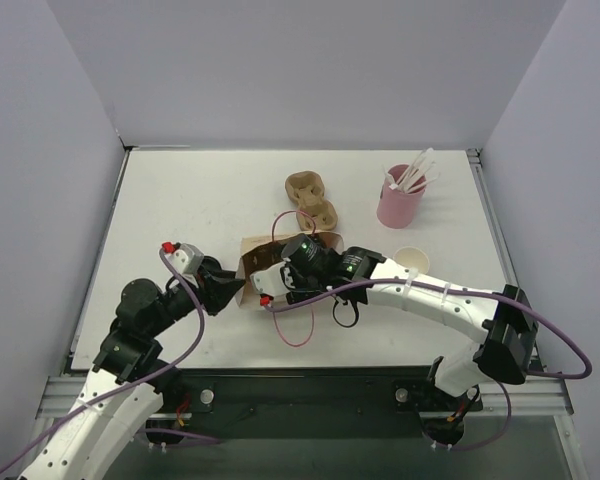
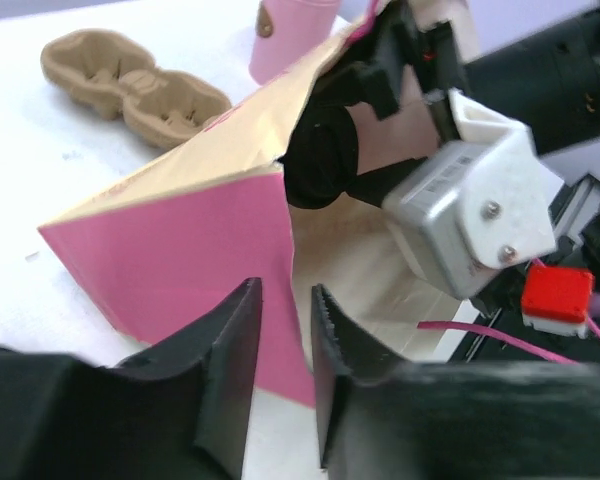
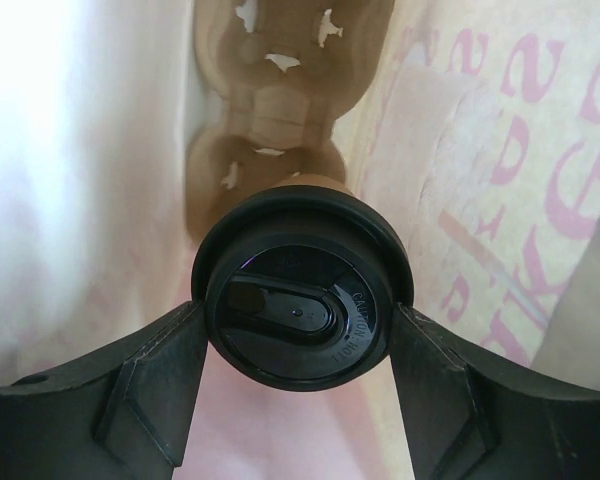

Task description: Pack the takeout coffee

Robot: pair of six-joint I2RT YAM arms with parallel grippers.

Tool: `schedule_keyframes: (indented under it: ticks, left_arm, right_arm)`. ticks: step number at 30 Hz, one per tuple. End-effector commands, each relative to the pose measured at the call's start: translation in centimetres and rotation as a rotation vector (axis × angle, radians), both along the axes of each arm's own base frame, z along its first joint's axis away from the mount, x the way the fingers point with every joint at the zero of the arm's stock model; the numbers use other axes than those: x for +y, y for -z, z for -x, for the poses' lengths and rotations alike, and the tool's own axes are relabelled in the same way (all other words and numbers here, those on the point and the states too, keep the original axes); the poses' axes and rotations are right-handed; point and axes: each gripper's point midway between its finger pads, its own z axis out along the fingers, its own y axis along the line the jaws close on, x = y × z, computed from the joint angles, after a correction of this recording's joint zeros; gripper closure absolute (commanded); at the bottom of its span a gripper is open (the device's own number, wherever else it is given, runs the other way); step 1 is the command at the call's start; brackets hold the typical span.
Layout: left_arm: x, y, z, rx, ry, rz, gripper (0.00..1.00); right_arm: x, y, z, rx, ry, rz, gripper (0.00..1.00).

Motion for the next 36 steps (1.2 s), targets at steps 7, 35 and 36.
schedule_keyframes:
  ticks: [7,35,36]
  left_arm:
    - [5.2,-2.3,-0.2,0.237,-0.364,0.096,0.48]
    - [2.2,-1.6,-0.1,0.323,-0.245,0.284,0.46]
    - [2.1,-1.6,-0.2,0.321,-0.239,0.282,0.46]
  right_arm:
    - [1.4,-1.0,0.4,0.02,0.027,-0.066,0.58]
    - [1.5,-0.6,1.1,0.036,0.098,-0.121,0.58]
    - [1.5,-0.7,1.1,0.038,0.099,-0.125,0.58]
